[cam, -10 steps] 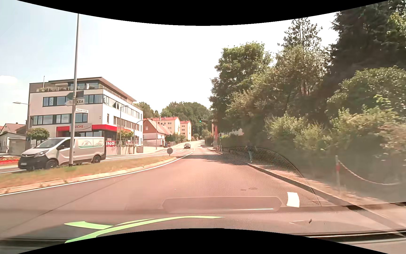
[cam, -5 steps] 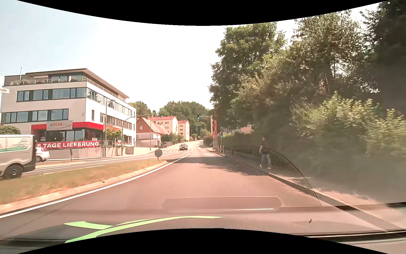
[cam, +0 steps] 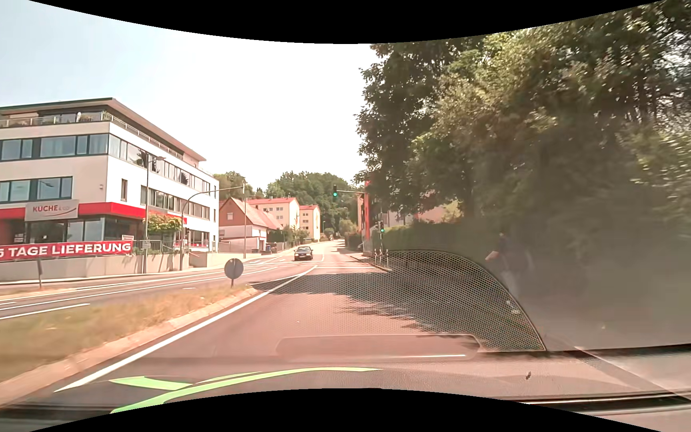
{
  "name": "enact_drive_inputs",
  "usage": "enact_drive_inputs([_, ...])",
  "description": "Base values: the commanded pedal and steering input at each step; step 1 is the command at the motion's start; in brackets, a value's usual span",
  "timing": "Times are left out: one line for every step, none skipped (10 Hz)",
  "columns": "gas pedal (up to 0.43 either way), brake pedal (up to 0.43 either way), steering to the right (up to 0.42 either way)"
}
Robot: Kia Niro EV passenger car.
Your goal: Follow the waypoints while adhering to traffic rules and regulations
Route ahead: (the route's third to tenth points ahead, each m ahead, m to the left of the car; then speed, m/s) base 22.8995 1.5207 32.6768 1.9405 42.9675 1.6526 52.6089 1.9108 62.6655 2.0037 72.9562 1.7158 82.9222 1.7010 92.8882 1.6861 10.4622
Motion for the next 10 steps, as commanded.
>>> enact_drive_inputs([0.189,0.000,0.001])
enact_drive_inputs([0.189,0.000,0.001])
enact_drive_inputs([0.189,0.000,0.001])
enact_drive_inputs([0.189,0.000,0.002])
enact_drive_inputs([0.189,0.000,0.001])
enact_drive_inputs([0.189,0.000,0.001])
enact_drive_inputs([0.189,0.000,0.000])
enact_drive_inputs([0.189,0.000,-0.004])
enact_drive_inputs([0.189,0.000,-0.009])
enact_drive_inputs([0.189,0.000,-0.014])
